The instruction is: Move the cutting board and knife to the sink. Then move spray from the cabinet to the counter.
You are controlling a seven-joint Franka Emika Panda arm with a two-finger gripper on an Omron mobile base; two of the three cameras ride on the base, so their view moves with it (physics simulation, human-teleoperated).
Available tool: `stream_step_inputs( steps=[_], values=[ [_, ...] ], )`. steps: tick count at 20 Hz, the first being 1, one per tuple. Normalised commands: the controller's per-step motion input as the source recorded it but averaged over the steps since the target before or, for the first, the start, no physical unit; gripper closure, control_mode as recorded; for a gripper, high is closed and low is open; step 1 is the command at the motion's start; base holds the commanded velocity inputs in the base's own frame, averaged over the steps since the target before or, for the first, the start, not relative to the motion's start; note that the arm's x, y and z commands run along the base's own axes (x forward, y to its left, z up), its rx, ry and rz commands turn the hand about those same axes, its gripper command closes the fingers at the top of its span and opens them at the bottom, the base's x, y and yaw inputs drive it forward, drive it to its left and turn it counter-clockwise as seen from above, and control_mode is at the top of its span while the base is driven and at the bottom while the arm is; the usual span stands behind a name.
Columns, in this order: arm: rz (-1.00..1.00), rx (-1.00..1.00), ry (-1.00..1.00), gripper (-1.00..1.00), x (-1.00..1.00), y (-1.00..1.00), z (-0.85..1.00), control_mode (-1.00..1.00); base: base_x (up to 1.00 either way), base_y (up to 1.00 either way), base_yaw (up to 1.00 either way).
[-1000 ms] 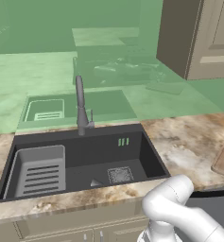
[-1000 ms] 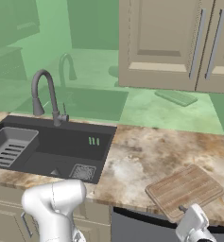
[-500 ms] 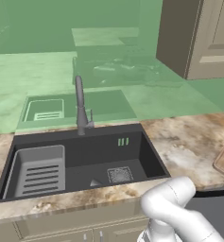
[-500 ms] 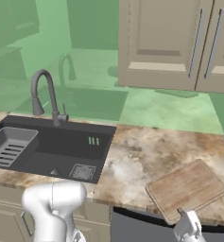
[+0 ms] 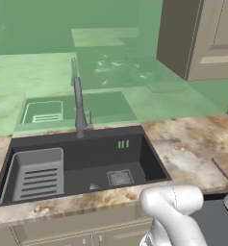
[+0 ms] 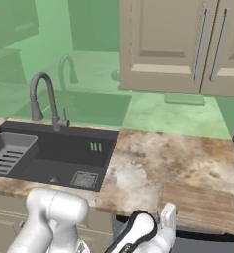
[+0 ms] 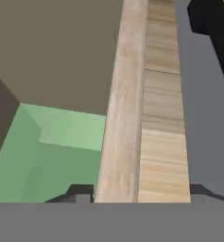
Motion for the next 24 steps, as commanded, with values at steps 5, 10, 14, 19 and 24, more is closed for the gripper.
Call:
stream_step_inputs(
  steps=[5,10,14,19,24],
  values=[
    [0.13,-0.11,-0.16,1.0,-0.23,0.61,1.0,-1.0,0.0,0.0,0.0],
    [0.16,-0.09,-0.24,1.0,-0.4,0.41,1.0,-1.0,0.0,0.0,0.0],
    [0.14,-0.07,-0.28,1.0,-0.53,0.26,1.0,-1.0,0.0,0.0,0.0],
    [0.12,-0.06,-0.3,1.0,-0.63,0.16,1.0,-1.0,0.0,0.0,0.0],
    [0.11,-0.05,-0.27,1.0,-0.61,0.12,1.0,-1.0,0.0,0.0,0.0]
  ],
)
